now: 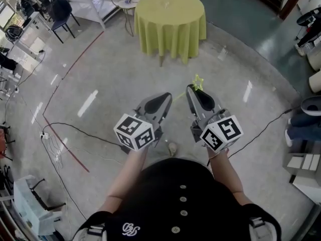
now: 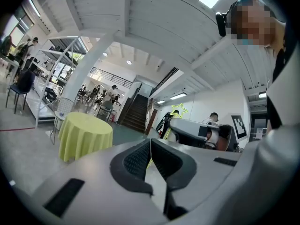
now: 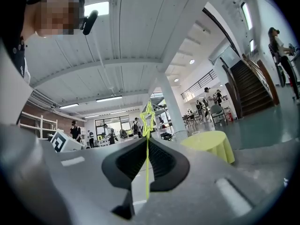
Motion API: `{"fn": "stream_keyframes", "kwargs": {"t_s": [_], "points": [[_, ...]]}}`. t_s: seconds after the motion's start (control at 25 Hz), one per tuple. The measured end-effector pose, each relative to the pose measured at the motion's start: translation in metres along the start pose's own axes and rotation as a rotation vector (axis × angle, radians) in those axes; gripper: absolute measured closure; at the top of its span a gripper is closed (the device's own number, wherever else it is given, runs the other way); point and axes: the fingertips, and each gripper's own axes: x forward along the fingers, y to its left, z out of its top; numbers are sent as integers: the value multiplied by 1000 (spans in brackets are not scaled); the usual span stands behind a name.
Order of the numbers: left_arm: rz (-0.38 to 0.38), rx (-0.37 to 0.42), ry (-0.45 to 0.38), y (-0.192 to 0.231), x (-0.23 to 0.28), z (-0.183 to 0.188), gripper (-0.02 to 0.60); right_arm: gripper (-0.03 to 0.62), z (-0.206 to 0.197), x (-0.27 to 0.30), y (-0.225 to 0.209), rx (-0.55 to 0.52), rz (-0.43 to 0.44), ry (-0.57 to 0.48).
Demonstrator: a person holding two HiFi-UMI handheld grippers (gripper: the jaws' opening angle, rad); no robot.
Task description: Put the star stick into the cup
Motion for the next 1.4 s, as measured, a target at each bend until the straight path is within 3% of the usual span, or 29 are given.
{"fn": "stream_keyframes", "kwargs": {"t_s": [0.52, 0.76, 1.0, 1.4], "points": [[19, -29, 0, 18, 24, -6, 568, 582, -23, 18, -28, 49, -1, 51], [17, -42, -27, 54, 50, 11, 568, 582, -23, 58, -48, 49, 9, 56], [-19, -1, -13, 98, 82, 41, 568, 582, -6, 114, -76, 5, 0, 39], [-37, 9, -25, 178, 115, 90, 568, 582, 10, 197, -109, -7, -66, 13]]}}
